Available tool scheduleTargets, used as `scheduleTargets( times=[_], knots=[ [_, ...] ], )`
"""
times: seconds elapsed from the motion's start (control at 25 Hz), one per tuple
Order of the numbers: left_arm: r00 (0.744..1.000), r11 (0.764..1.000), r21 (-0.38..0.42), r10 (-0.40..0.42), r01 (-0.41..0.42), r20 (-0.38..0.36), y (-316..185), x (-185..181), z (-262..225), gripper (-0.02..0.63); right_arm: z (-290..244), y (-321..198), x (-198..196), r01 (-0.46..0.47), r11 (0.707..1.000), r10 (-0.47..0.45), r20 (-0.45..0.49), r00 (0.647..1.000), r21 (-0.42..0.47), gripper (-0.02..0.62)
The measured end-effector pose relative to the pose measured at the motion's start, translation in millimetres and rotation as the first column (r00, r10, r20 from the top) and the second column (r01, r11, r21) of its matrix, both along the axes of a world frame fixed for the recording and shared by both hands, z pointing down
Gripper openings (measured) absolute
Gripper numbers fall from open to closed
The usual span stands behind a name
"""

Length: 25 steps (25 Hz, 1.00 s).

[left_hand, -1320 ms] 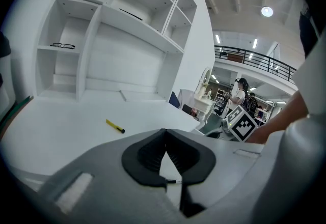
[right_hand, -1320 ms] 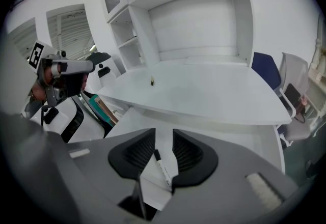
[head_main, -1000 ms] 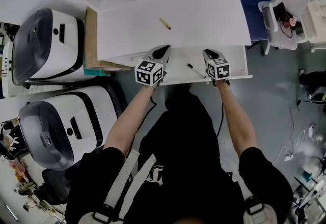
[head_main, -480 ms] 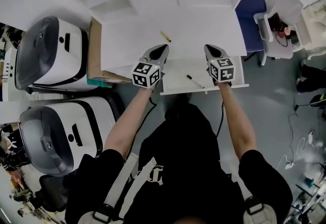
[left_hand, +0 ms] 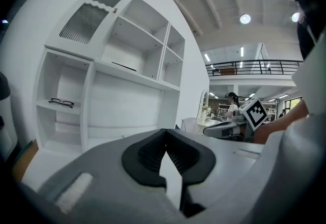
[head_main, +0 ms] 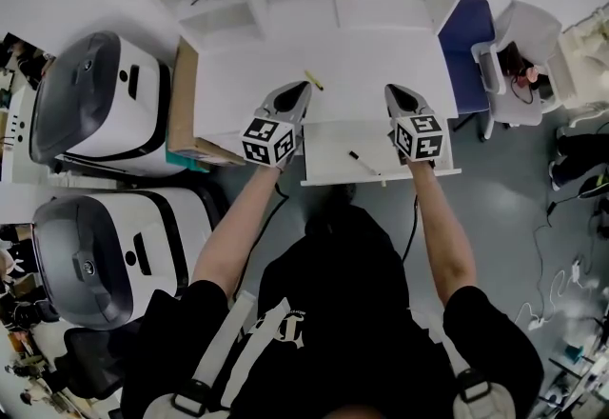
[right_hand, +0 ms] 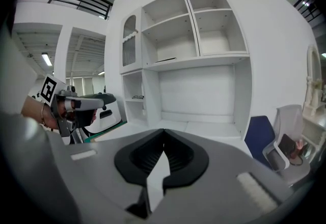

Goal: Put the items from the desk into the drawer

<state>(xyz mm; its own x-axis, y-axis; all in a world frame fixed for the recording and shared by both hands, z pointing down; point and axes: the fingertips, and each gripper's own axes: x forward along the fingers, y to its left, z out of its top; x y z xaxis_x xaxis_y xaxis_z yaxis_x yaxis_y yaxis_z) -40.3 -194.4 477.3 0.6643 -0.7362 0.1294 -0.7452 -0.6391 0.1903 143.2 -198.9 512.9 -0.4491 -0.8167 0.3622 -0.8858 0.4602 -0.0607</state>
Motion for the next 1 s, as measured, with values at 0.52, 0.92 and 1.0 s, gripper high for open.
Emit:
scheduleTargets(
  times=[0.52, 0.92, 1.0],
  knots=[
    [1.000, 1.000, 0.011, -0.011, 0.011, -0.011, 9, -10, -11, 0.005, -16, 9, -10, 0.016, 1.000, -0.016, -0.001, 1.000, 0.027, 0.127],
    [0.999, 0.999, 0.001, -0.035, 0.035, -0.005, 16, -19, -6, 0.005, -14, 10, -21, 0.059, 0.998, -0.058, -0.012, 0.998, 0.023, 0.169],
    [0.999, 0.999, -0.006, -0.046, 0.046, 0.001, 16, -23, -3, 0.005, -12, 6, -25, 0.069, 0.997, -0.069, -0.013, 0.998, 0.017, 0.169]
  ],
)
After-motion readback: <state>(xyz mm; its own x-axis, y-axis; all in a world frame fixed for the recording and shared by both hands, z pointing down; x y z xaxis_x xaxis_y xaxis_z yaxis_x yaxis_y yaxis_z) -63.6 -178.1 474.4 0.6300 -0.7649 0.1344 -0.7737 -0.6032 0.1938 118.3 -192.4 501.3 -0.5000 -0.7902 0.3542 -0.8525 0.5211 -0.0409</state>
